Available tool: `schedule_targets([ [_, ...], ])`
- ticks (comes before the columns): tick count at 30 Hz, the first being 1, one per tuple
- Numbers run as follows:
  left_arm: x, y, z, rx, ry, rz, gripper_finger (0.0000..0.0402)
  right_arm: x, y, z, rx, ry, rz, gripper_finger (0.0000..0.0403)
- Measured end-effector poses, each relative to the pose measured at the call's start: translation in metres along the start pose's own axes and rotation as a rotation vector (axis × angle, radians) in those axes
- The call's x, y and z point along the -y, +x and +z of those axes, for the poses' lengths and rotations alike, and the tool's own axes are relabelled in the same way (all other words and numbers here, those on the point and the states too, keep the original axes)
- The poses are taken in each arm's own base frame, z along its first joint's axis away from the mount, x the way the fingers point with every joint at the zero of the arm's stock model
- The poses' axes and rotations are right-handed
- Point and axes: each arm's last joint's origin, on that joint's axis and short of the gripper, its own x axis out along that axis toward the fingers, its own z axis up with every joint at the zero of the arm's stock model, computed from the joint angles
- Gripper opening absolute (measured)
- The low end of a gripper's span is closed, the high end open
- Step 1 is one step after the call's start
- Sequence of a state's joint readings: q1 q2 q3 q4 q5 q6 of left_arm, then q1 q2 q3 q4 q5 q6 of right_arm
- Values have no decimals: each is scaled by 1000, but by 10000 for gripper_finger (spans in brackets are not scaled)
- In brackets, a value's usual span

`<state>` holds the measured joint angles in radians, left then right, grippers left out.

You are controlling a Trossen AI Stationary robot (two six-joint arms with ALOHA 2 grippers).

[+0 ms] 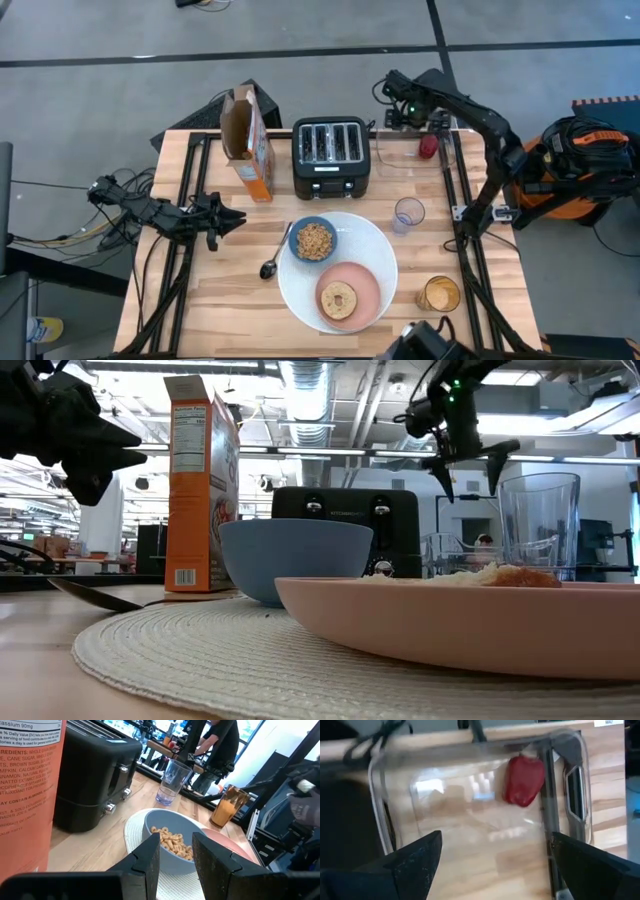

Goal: Arrange a breakfast setting
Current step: Put the apple on top of the pink plate

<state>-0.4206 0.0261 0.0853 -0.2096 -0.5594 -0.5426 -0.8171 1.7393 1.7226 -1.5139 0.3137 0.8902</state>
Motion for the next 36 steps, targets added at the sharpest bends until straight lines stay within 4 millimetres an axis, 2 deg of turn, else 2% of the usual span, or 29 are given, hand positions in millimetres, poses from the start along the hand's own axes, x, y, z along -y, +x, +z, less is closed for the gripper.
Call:
schedule_targets([
  [3,0,0,0,0,0,0,100,5,9,9,7,80,9,398],
  [7,0,0,0,0,0,0,100,9,28,10,-43,178,-22,395],
  [14,0,0,0,0,0,0,100,7,67,-8,-78,258,-117,394],
  [20,0,0,0,0,0,1,100,8,98,-12,-51,298,-125,394],
  [36,0,0,0,0,0,1,100,17,139,-18,46,332,-180,393],
])
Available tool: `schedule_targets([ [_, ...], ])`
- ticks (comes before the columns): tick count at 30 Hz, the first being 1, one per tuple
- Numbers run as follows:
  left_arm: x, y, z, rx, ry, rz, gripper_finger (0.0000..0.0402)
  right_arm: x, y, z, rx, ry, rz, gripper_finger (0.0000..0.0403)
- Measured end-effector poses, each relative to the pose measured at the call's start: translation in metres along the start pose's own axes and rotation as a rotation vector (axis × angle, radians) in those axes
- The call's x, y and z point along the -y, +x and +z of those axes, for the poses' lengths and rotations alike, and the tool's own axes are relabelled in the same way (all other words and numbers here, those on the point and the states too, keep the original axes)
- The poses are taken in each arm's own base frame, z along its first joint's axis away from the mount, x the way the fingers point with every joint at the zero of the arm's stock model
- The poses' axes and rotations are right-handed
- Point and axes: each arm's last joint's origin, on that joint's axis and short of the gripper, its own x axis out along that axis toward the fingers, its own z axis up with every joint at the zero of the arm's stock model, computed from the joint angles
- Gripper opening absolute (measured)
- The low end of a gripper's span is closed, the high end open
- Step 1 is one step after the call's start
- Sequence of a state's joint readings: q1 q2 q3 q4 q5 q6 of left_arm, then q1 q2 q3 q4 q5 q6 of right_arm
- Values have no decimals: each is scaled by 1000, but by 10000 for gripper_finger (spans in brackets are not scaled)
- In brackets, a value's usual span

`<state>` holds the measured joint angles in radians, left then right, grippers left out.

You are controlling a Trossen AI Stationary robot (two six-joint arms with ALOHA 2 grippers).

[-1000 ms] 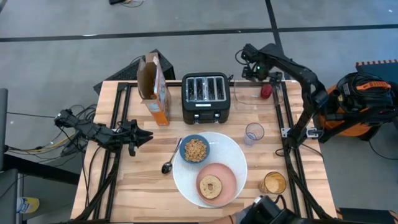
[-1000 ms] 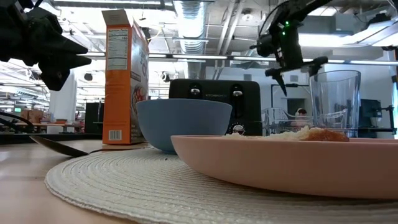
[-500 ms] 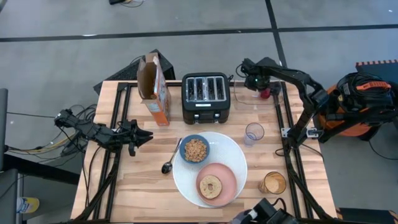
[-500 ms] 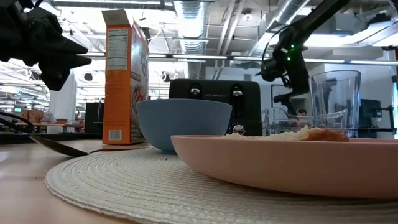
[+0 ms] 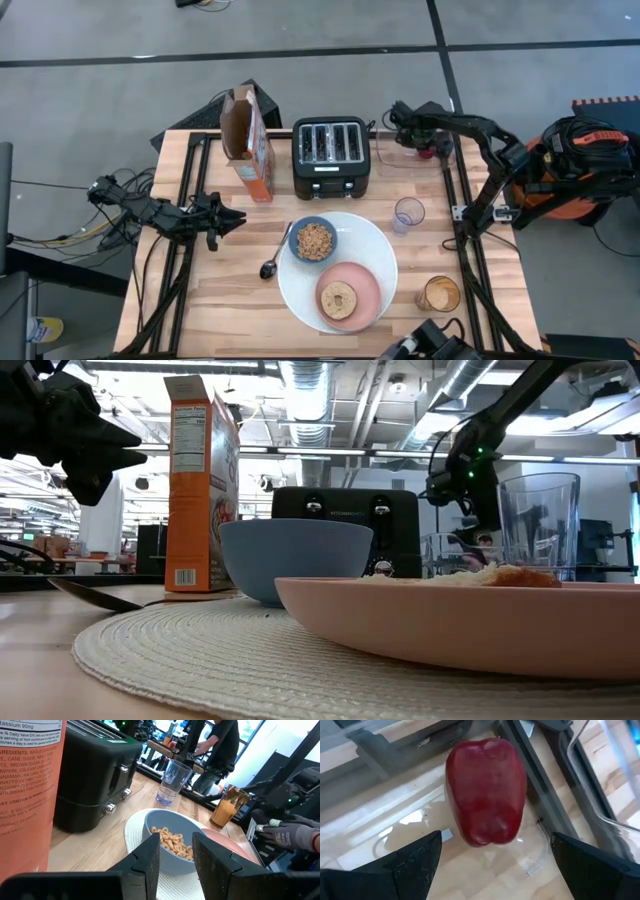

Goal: Arrange a breakfast setting
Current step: Put the apple on top of the pink plate

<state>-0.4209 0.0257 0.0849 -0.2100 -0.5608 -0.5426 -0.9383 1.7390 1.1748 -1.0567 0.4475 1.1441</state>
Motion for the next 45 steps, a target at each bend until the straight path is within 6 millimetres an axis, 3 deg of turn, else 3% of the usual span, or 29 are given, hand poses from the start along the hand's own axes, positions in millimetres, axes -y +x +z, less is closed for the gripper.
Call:
schedule_targets([
  [8,0,0,0,0,0,0,100,3,15,1,15,33,1,393],
  [25,0,0,0,0,0,0,100,1,18,9,66,75,20,393],
  [31,0,0,0,0,0,0,100,-5,31,4,20,62,-10,393],
  [40,0,0,0,0,0,0,100,-5,33,8,29,104,-5,393],
  [45,0,0,0,-1,0,0,100,-6,37,7,44,117,-21,371],
])
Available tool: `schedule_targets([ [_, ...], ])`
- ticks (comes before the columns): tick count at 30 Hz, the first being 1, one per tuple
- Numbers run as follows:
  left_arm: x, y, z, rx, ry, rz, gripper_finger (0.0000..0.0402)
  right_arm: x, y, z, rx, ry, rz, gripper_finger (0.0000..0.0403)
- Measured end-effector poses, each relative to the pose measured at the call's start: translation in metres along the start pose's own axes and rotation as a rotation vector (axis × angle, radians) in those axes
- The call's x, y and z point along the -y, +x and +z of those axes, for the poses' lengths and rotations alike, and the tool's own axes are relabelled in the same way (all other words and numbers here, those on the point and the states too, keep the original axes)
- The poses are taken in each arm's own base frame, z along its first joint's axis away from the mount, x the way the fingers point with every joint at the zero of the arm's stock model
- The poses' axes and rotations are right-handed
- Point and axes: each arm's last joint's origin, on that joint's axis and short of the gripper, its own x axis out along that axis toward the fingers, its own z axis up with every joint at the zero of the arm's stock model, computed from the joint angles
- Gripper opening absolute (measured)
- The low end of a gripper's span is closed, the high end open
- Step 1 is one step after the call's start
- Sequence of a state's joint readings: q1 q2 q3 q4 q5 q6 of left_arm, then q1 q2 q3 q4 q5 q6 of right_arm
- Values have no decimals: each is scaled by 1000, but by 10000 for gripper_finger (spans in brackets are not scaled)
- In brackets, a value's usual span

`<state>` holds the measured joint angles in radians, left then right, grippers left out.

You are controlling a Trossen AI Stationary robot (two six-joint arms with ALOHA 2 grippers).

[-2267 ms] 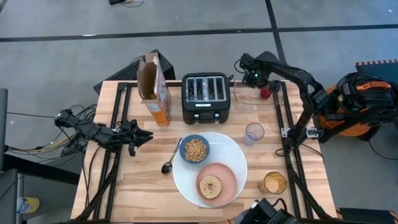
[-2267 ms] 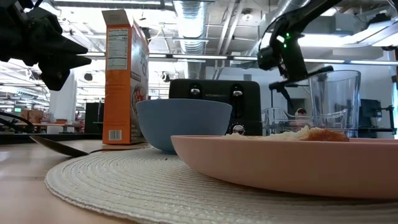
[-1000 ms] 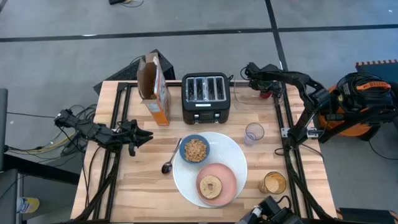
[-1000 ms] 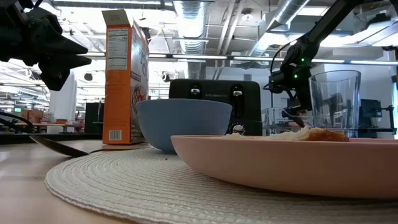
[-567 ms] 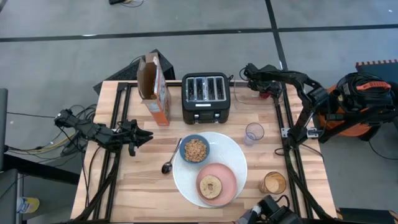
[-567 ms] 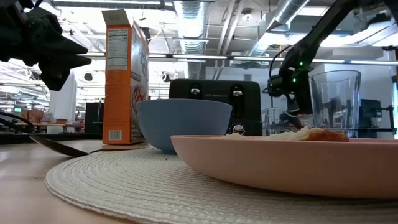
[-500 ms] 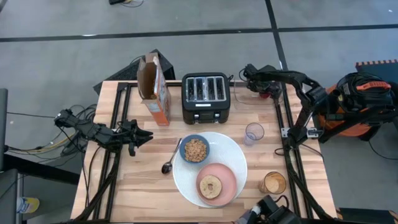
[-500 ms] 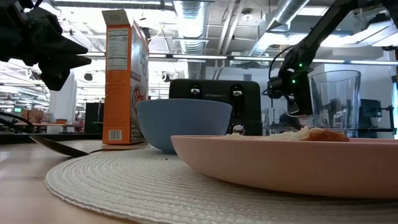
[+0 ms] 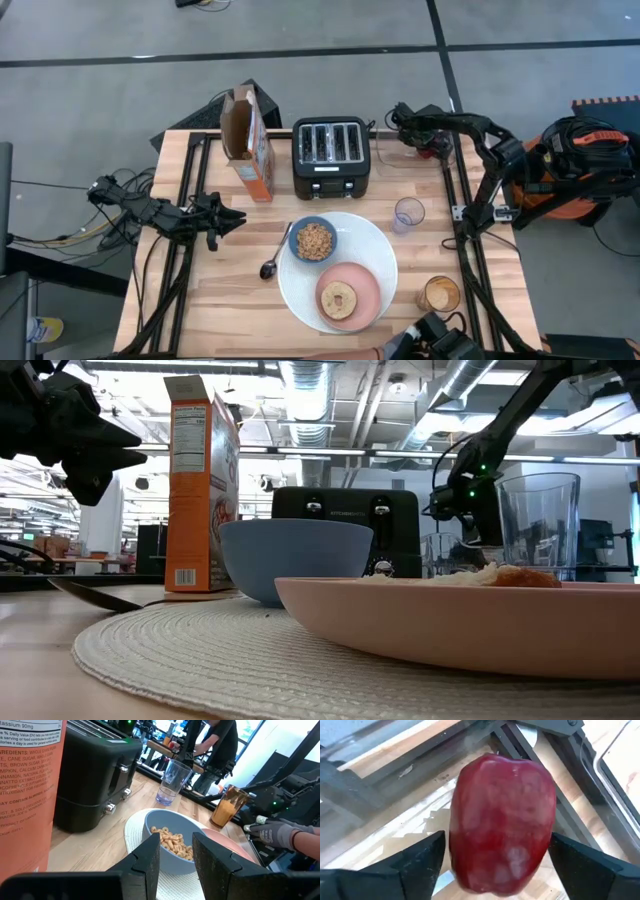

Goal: Arrange a breakfast setting
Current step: Put the apple on top of the pink plate

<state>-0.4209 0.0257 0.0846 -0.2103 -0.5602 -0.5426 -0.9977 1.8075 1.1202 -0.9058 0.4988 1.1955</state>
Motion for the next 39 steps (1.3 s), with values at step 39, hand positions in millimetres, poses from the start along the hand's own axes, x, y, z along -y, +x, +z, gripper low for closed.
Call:
schedule_targets([
  [39,0,0,0,0,0,0,100,36,-94,-15,37,-9,302,241],
])
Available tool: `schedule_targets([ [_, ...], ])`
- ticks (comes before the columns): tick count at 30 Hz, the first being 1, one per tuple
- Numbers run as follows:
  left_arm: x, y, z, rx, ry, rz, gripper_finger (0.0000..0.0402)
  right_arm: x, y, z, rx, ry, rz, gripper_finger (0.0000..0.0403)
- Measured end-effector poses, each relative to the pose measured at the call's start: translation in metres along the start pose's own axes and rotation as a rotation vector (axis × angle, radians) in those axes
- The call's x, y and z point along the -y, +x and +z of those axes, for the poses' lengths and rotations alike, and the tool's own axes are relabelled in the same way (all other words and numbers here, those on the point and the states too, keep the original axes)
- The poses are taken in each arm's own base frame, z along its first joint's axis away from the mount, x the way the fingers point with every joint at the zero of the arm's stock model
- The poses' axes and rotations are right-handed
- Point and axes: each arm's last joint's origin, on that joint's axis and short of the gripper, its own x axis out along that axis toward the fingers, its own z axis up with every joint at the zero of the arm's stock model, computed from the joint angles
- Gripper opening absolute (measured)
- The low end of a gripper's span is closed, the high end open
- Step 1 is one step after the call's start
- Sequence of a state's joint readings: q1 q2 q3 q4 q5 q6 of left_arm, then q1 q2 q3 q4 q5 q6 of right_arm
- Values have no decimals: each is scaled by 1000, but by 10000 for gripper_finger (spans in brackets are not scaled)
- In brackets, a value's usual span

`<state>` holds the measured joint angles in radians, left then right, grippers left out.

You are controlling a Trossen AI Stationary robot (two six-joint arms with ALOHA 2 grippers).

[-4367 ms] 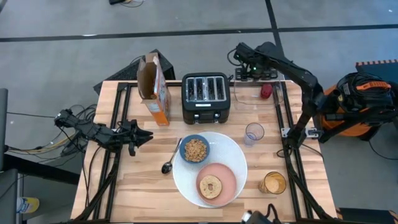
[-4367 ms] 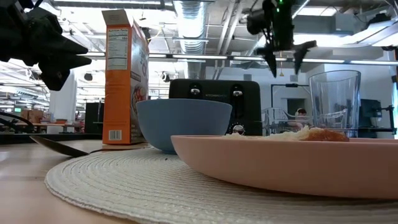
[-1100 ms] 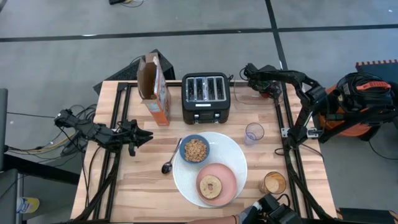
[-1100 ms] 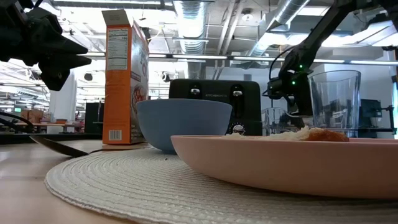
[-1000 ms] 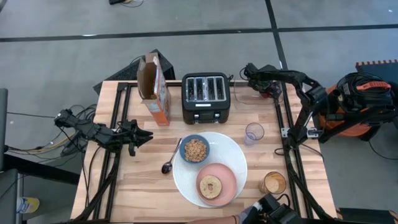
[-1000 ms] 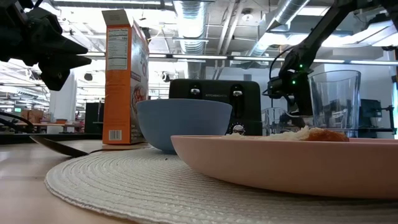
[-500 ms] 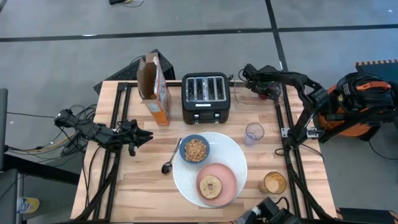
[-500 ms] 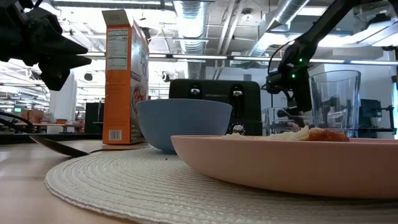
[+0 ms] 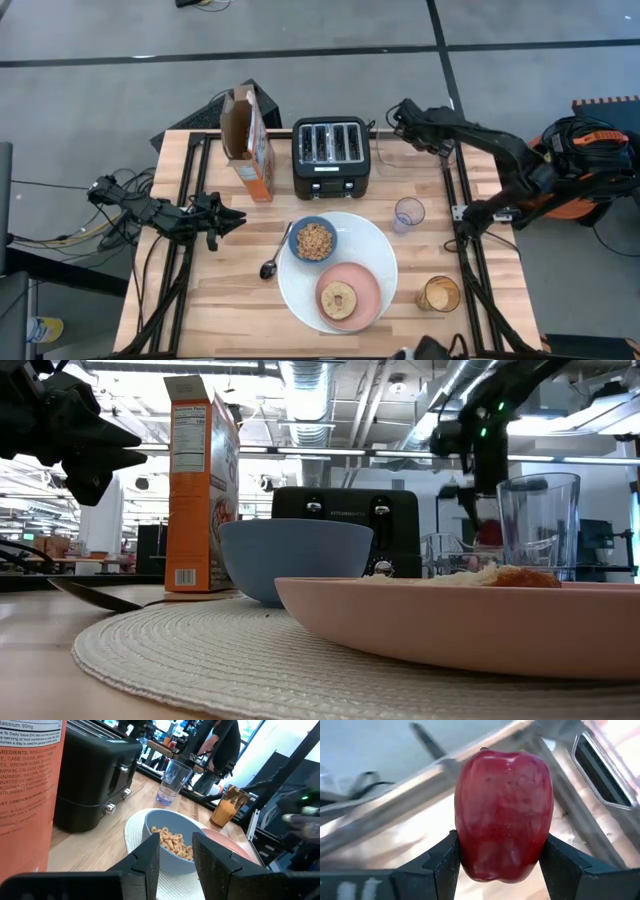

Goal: Arrange a breakfast setting
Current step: Put the apple on top of the pink plate

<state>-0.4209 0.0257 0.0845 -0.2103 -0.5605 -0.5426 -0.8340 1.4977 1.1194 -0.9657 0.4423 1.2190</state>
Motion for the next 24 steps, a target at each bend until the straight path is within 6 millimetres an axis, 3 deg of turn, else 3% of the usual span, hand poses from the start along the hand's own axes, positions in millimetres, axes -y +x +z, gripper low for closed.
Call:
schedule_targets([
  [6,0,0,0,0,0,0,100,15,-52,-8,44,-46,196,241],
  [14,0,0,0,0,0,0,100,30,-107,-23,90,-122,496,241],
  [24,0,0,0,0,0,0,100,41,-157,-72,-44,-318,828,241],
])
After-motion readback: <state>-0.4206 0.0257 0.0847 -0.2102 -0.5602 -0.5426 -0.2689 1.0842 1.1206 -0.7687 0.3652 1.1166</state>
